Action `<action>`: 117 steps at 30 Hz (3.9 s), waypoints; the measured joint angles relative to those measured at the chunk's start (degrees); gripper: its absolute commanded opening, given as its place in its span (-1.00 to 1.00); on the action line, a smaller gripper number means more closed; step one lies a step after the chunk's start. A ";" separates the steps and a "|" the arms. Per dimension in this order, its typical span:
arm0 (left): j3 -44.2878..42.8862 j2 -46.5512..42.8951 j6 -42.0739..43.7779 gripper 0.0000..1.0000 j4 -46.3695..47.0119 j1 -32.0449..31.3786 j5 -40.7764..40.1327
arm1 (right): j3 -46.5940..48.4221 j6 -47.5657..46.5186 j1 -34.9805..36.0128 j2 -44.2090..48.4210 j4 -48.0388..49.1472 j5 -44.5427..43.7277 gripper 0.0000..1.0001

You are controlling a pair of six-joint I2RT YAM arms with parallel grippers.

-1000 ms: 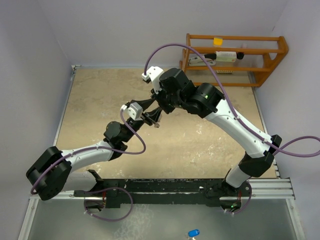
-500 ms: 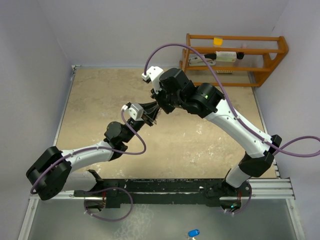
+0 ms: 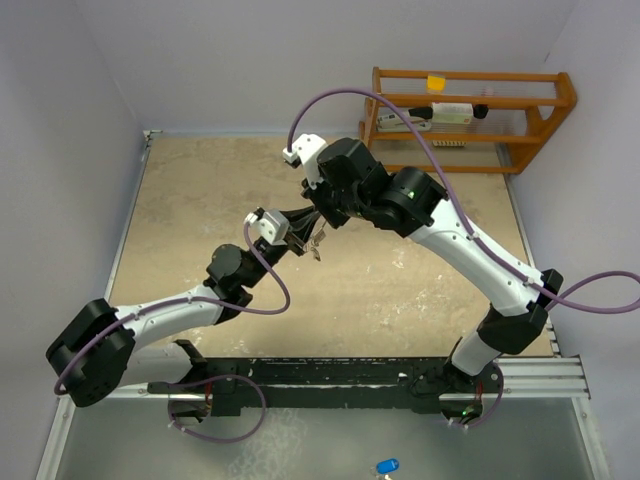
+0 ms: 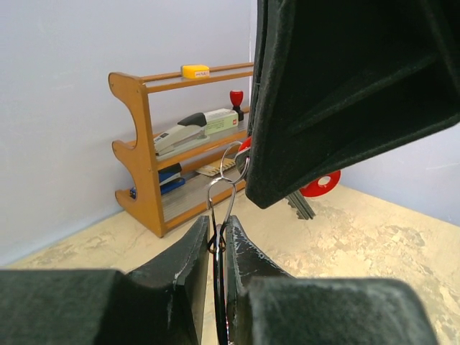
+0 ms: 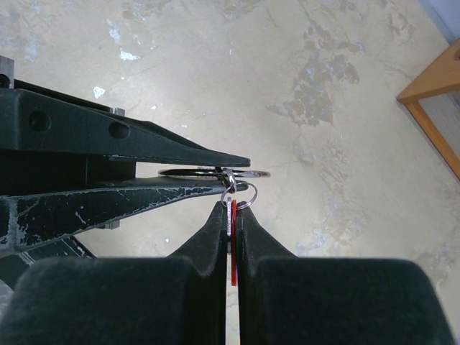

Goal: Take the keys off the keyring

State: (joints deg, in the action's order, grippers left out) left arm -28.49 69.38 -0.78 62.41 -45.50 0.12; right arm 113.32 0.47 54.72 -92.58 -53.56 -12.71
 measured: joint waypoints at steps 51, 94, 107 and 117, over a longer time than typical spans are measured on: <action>-4.39 1.25 -0.83 -0.35 -0.57 -0.28 8.24 | 5.31 -0.09 0.28 -0.15 -7.78 -2.75 -1.00; -2.62 1.92 -2.03 -1.00 2.01 -0.31 4.63 | 3.32 0.00 0.20 -0.02 -5.66 -2.19 -1.00; -2.38 -0.44 -1.29 -0.10 -3.32 -0.28 3.23 | 3.30 -0.37 0.17 0.07 -5.66 -2.86 -1.00; -1.92 -6.91 2.05 -0.08 -11.89 -0.28 5.55 | 5.70 -3.10 0.17 0.09 -8.98 -2.78 -1.00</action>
State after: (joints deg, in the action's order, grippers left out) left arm -30.41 62.48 1.28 50.52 -45.78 5.67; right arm 119.02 -2.63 54.89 -92.49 -62.54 -15.49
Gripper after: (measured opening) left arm 0.455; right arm 0.023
